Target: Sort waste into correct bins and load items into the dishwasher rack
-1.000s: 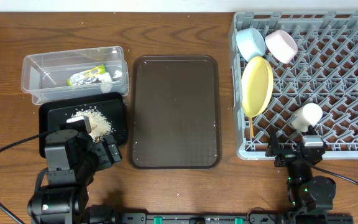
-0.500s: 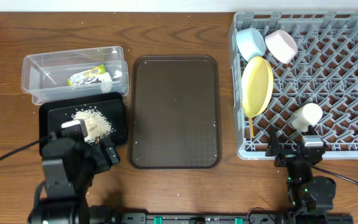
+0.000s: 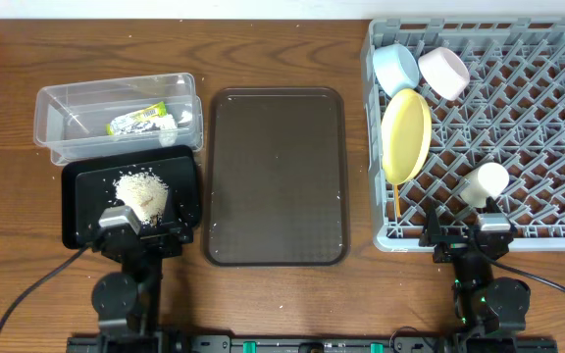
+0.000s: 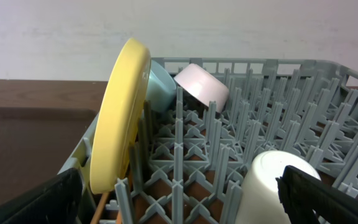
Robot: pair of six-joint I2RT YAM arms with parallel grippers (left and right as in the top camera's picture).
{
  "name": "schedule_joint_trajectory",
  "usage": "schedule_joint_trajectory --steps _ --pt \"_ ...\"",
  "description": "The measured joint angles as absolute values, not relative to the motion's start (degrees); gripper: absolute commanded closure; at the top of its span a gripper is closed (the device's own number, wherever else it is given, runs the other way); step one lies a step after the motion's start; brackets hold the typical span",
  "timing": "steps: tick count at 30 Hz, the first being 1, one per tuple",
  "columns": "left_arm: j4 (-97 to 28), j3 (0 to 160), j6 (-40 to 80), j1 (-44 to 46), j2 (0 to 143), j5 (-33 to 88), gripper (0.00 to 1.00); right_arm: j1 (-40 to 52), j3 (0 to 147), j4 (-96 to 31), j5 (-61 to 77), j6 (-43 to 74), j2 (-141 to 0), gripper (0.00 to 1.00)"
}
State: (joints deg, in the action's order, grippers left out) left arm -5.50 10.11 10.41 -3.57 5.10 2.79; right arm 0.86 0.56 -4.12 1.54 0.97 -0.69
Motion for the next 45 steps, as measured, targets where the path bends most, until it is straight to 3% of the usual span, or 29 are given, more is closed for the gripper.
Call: schedule_joint_trajectory --steps 8,18,45 --pt "7.0 0.5 8.0 -2.8 0.7 2.8 0.06 0.9 0.6 -4.1 1.5 1.0 -0.7 0.01" --pt "-1.1 0.7 1.3 -1.4 0.6 2.9 0.06 0.9 0.6 -4.1 1.6 1.0 -0.7 0.01" --pt "-1.1 0.7 1.0 -1.4 1.3 2.9 0.06 0.9 0.6 -4.1 1.5 1.0 -0.7 0.01"
